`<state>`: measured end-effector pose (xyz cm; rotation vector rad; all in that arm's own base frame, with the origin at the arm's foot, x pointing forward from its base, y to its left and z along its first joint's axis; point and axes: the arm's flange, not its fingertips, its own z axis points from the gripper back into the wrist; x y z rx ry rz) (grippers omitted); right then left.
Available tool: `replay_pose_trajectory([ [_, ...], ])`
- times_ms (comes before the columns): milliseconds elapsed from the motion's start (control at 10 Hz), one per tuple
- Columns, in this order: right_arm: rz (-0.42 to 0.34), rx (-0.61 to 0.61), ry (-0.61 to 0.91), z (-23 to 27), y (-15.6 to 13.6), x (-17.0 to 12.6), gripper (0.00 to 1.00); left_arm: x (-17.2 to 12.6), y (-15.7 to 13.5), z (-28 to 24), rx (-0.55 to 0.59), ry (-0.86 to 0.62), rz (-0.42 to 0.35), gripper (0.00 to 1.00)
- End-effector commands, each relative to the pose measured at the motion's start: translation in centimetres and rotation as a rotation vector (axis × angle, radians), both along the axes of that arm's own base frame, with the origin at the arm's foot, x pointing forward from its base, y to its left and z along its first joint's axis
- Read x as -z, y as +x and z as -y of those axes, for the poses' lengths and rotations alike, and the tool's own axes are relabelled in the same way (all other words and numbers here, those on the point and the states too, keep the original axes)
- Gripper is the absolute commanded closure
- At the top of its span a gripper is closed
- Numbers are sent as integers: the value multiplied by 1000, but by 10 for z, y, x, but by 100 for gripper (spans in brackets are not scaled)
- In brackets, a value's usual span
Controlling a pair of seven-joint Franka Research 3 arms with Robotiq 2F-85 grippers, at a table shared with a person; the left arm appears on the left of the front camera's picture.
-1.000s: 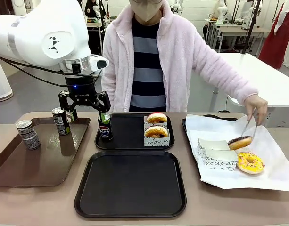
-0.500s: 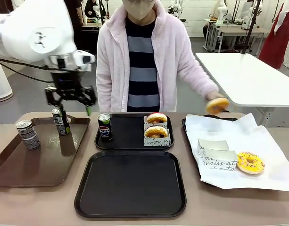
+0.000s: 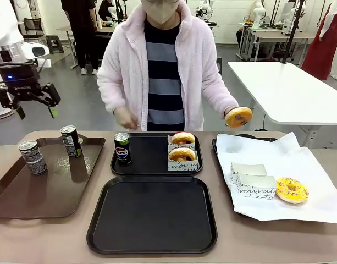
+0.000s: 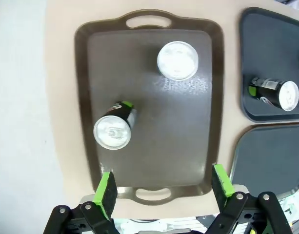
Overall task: Set up donuts and drinks on trays.
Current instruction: Pick up one Pepsi coke from the Handle tray and place it on the Flat Tray without a Pepsi coke.
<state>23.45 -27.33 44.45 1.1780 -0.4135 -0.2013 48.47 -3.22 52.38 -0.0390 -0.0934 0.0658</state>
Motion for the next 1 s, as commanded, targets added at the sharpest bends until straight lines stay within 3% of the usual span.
replay_pose_trajectory([
  [0,23,-5,10,1,0,1,0,2,5,-25,-14,42,-4,0],
  [100,23,-5,10,1,0,1,0,1,16,-42,-22,24,-13,0],
  [200,23,-5,10,1,0,1,0,12,-2,-61,-77,-6,-1,0],
  [300,23,-5,10,1,0,1,0,13,3,-69,-96,-6,-1,0],
  [500,23,-5,10,1,0,1,0,10,-11,-49,-33,36,57,0],
  [600,23,-5,10,1,0,1,0,11,3,-72,-107,7,-13,0],
  [900,23,-5,10,1,0,1,0,11,3,-72,-107,7,-13,0],
])
